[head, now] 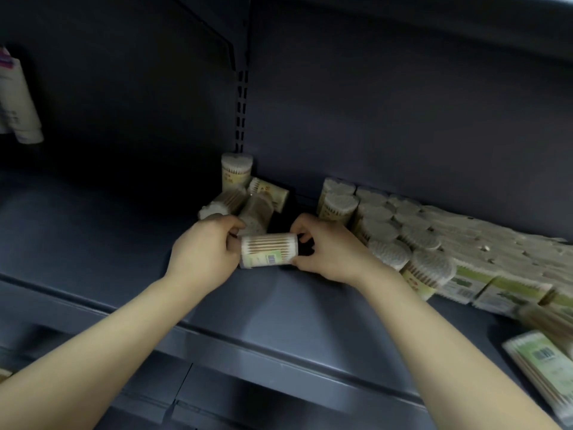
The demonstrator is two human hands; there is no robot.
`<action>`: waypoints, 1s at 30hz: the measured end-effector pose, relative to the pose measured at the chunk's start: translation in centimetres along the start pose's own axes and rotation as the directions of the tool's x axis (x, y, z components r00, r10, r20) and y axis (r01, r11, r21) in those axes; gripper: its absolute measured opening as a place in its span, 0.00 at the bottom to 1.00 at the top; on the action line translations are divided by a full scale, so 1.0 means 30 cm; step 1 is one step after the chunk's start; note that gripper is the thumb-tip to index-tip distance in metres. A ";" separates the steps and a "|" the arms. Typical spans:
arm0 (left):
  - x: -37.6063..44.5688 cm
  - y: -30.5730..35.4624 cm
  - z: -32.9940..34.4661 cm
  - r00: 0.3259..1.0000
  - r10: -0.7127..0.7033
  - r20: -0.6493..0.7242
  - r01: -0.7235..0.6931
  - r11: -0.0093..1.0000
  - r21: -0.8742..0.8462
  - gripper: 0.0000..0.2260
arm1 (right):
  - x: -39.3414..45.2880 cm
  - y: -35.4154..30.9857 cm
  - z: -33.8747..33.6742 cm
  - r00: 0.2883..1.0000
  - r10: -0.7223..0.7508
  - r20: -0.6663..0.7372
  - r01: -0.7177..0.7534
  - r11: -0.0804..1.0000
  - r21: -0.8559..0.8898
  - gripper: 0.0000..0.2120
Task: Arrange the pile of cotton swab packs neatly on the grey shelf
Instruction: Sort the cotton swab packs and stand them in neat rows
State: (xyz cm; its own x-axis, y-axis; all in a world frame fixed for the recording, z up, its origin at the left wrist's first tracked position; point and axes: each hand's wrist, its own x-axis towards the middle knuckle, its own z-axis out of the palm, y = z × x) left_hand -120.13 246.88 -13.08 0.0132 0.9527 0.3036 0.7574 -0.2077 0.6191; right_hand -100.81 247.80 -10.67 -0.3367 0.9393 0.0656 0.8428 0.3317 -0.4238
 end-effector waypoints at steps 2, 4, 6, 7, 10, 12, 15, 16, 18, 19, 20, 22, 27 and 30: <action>-0.001 0.009 0.011 1.000 0.005 0.007 -0.005 1.000 -0.008 0.16 | -0.015 0.007 -0.022 1.000 -0.008 -0.018 0.008 1.000 -0.016 0.18; -0.004 0.021 0.021 1.000 0.020 0.019 -0.019 1.000 -0.010 0.18 | -0.032 0.013 -0.049 0.999 -0.009 -0.049 0.007 1.000 -0.030 0.18; -0.007 0.033 0.032 0.999 0.041 0.027 -0.041 0.999 -0.003 0.19 | -0.053 0.021 -0.080 0.997 0.008 -0.078 -0.009 1.000 -0.010 0.18; -0.007 0.040 0.038 0.998 0.056 0.030 -0.056 0.998 0.002 0.19 | -0.062 0.026 -0.096 0.996 0.019 -0.089 -0.019 1.000 0.000 0.17; -0.003 0.065 0.057 0.992 0.114 0.050 -0.114 0.994 -0.002 0.17 | -0.090 0.045 -0.134 0.992 0.052 -0.118 -0.050 0.999 0.019 0.18; -0.001 0.087 0.070 0.985 0.157 0.072 -0.157 0.988 -0.008 0.15 | -0.107 0.056 -0.150 0.986 0.079 -0.147 -0.071 0.996 0.058 0.18; 0.007 0.122 0.092 0.970 0.208 0.123 -0.211 0.977 0.013 0.16 | -0.137 0.068 -0.166 0.980 0.105 -0.169 -0.089 0.991 0.101 0.18; 0.011 0.130 0.101 0.966 0.218 0.139 -0.222 0.975 0.011 0.16 | -0.147 0.071 -0.171 0.979 0.112 -0.169 -0.094 0.989 0.111 0.18; 0.016 0.147 0.118 0.962 0.229 0.148 -0.227 0.974 -0.030 0.17 | -0.163 0.077 -0.180 0.978 0.128 -0.167 -0.106 0.985 0.134 0.19; 0.017 0.156 0.125 0.962 0.233 0.141 -0.226 0.972 -0.068 0.16 | -0.171 0.081 -0.185 0.977 0.134 -0.167 -0.109 0.983 0.149 0.19; 0.017 0.167 0.130 0.963 0.236 0.130 -0.222 0.969 -0.111 0.16 | -0.178 0.087 -0.188 0.976 0.142 -0.168 -0.114 0.979 0.166 0.19; 0.016 0.188 0.134 0.968 0.221 0.116 -0.198 0.962 -0.188 0.15 | -0.189 0.098 -0.195 0.972 0.147 -0.182 -0.111 0.974 0.196 0.19; 0.038 0.232 0.136 0.973 0.203 0.112 -0.154 0.925 -0.347 0.15 | -0.201 0.120 -0.205 0.976 0.131 -0.177 -0.084 0.964 0.251 0.17; 0.049 0.268 0.131 0.979 0.187 0.084 -0.115 0.842 -0.526 0.15 | -0.204 0.125 -0.207 0.983 0.110 -0.147 -0.067 0.961 0.267 0.14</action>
State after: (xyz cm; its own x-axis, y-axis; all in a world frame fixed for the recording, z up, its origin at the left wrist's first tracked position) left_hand -111.47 247.47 -10.52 0.2093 0.9125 0.3515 0.2928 -0.4014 0.8678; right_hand -92.97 243.83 -7.04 -0.1770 0.9726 0.1506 0.7208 0.2323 -0.6531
